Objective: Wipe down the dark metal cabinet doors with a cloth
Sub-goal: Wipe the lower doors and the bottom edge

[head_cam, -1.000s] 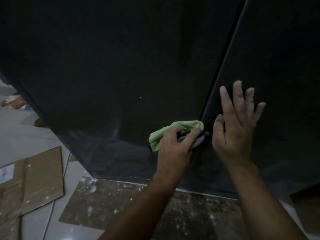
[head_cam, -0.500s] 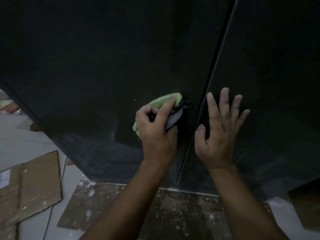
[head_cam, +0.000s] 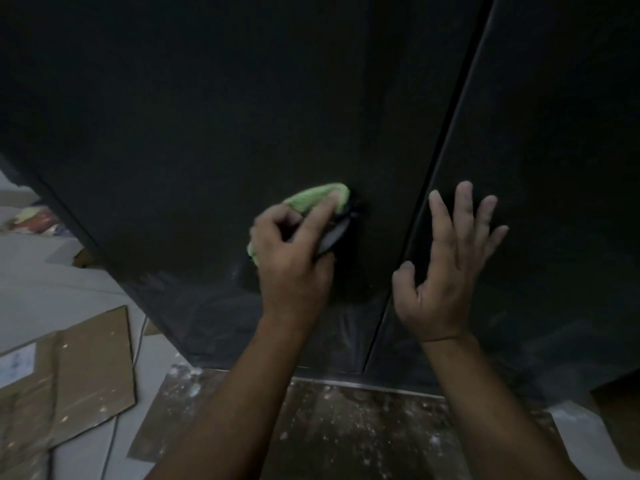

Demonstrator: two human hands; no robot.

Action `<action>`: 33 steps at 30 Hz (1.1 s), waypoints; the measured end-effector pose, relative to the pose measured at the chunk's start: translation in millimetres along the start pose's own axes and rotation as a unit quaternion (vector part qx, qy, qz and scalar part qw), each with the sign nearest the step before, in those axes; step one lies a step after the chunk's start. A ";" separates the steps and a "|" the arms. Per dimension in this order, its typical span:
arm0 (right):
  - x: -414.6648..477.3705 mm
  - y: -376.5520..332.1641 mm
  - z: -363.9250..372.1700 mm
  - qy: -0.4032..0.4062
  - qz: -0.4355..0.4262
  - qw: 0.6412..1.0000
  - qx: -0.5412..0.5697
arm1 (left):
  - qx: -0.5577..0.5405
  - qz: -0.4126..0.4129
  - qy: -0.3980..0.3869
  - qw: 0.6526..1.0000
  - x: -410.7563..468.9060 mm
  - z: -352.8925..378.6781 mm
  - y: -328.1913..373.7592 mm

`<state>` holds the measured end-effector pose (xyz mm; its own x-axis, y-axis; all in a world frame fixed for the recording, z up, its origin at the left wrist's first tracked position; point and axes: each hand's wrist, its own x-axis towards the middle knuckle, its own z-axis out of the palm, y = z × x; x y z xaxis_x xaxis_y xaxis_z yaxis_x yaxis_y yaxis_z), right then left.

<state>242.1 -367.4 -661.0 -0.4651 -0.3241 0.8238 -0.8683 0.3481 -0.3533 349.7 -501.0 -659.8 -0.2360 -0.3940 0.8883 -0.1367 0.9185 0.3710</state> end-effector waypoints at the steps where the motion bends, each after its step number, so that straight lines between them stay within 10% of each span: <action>1: 0.1 -4.2 1.9 -0.005 0.003 1.000 -0.001 | -0.011 -0.025 0.040 0.999 8.3 -4.6 -7.1; 6: 3.2 -25.5 15.4 -0.026 -0.039 0.999 -0.024 | -0.022 -0.103 0.142 0.984 25.1 -24.2 -36.7; 15: 1.3 -78.4 56.3 -0.094 -0.132 0.986 -0.048 | 0.009 -0.168 -0.004 0.986 -61.1 -45.2 -100.2; 28: -45.5 -147.0 131.4 -0.214 -0.138 0.955 -0.154 | -0.040 -0.525 0.218 0.822 -47.1 -94.4 -210.4; 33: -50.1 -153.2 143.5 -0.211 -0.135 0.953 -0.172 | -0.026 -0.575 0.166 0.800 -59.0 -97.3 -223.9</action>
<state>373.8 -530.7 -711.8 -0.3241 -0.7425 0.5863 -0.8919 0.4464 0.0723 487.9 -680.1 -769.0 0.2877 -0.9572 -0.0301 -0.0370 -0.0425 0.9984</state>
